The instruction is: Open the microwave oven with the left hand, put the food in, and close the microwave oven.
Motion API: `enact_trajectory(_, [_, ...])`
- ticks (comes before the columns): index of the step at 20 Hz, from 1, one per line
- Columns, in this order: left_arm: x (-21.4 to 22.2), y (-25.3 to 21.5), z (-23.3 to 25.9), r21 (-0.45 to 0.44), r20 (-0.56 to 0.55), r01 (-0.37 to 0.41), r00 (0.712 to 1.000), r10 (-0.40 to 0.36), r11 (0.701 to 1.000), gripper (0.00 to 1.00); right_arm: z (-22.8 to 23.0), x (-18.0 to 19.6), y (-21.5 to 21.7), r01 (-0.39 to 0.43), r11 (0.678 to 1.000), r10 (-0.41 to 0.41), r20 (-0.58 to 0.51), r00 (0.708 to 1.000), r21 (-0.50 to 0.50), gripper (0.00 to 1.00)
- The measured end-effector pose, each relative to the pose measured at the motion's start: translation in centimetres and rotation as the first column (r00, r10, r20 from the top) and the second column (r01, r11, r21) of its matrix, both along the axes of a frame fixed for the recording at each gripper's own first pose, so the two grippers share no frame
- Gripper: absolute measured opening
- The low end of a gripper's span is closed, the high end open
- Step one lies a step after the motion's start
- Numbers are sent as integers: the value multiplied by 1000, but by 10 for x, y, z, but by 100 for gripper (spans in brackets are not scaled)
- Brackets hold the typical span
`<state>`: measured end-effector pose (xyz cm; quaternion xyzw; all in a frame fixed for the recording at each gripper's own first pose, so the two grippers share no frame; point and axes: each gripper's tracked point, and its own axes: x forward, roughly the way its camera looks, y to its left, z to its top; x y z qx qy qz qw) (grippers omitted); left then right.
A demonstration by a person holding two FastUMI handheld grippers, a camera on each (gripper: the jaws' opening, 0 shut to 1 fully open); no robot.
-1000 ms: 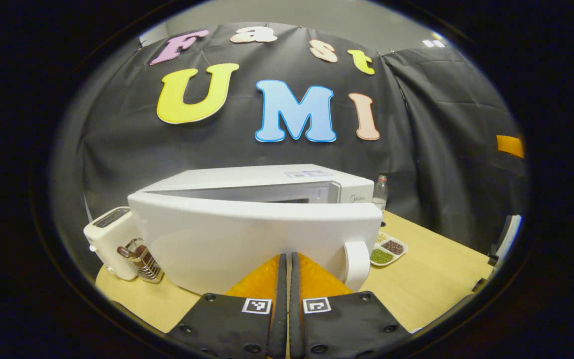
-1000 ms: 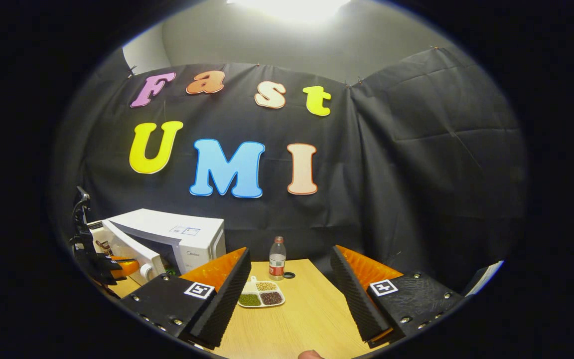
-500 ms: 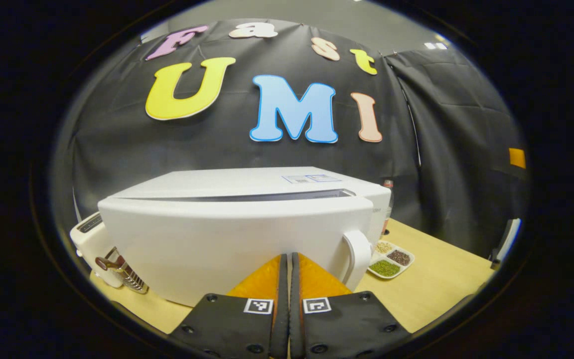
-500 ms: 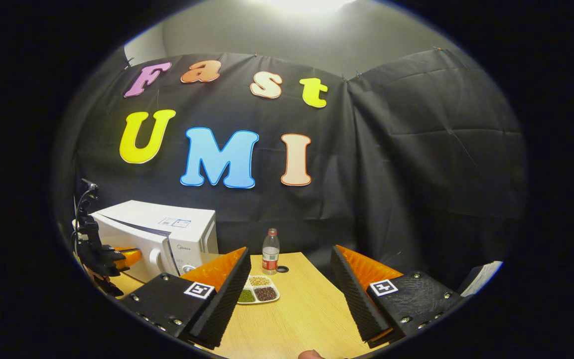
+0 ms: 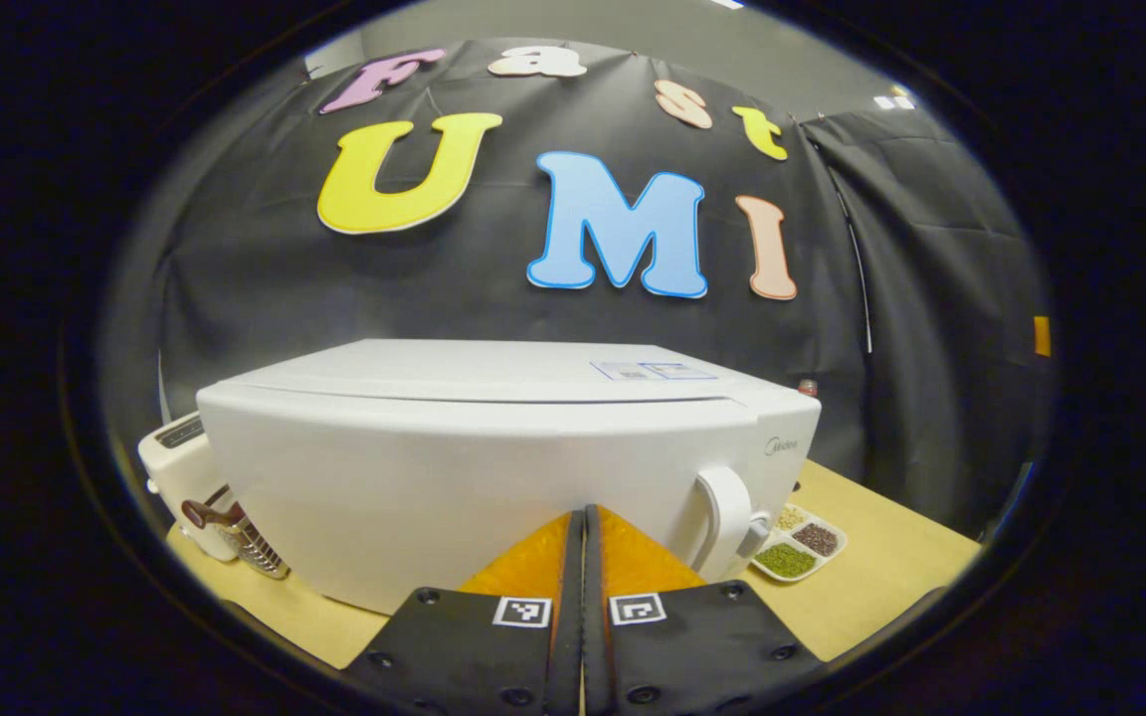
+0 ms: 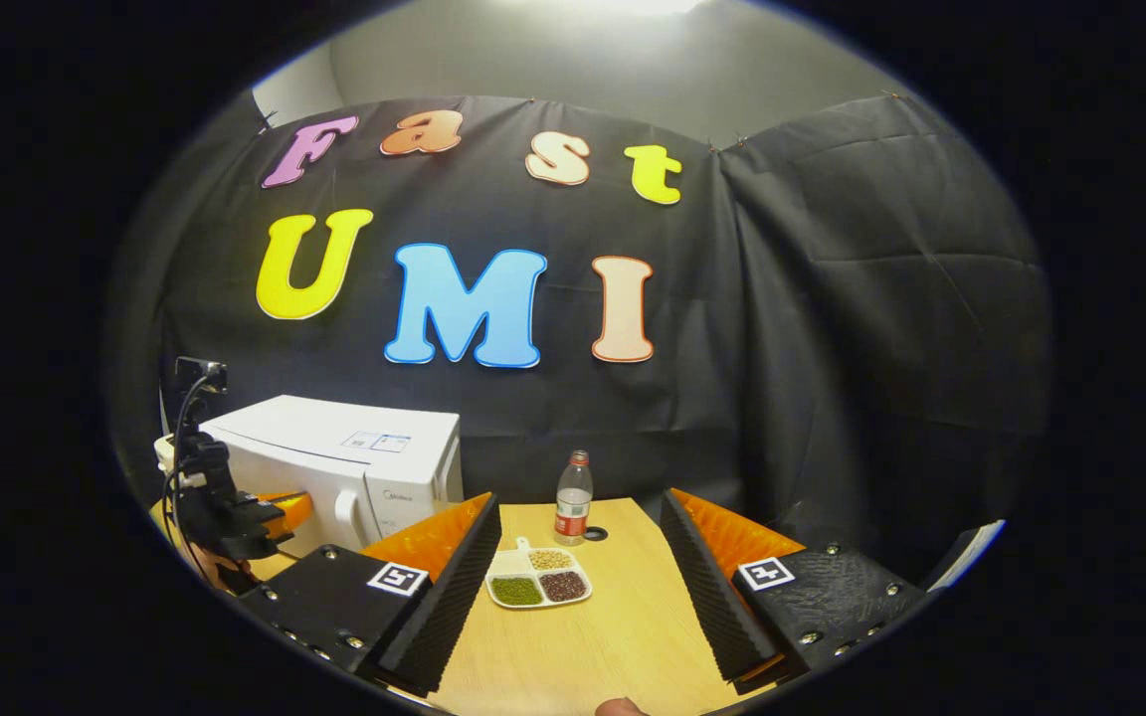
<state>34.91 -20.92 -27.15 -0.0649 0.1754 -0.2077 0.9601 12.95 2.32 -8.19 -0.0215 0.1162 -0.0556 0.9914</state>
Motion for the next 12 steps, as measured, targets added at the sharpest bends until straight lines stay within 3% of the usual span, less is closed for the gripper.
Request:
enact_trajectory(1, [1, -9, 6, -25, 13, 7, 1000, -7, 1000, 9, 1, 0, 6, -17, 1000, 17, -3, 1000, -7, 98])
enact_trajectory(2, [0, -10, 9, -8, 24, 9, 1000, -9, 1000, 2, 2, -1, 11, -32, 999, 32, -1, 999, -13, 98])
enact_trajectory(3, [-3, -11, 11, -1, 25, 6, 1000, -6, 1000, 9, 5, -3, 14, -48, 999, 48, 3, 999, -14, 98])
enact_trajectory(6, [-15, -10, 37, 5, 61, 4, 998, -4, 1000, 9, 12, -9, 20, -88, 996, 88, 31, 996, 0, 95])
enact_trajectory(12, [-70, 16, 109, -5, 142, -100, 985, 100, 995, 9, 26, -25, 12, -199, 979, 195, 82, 977, 38, 96])
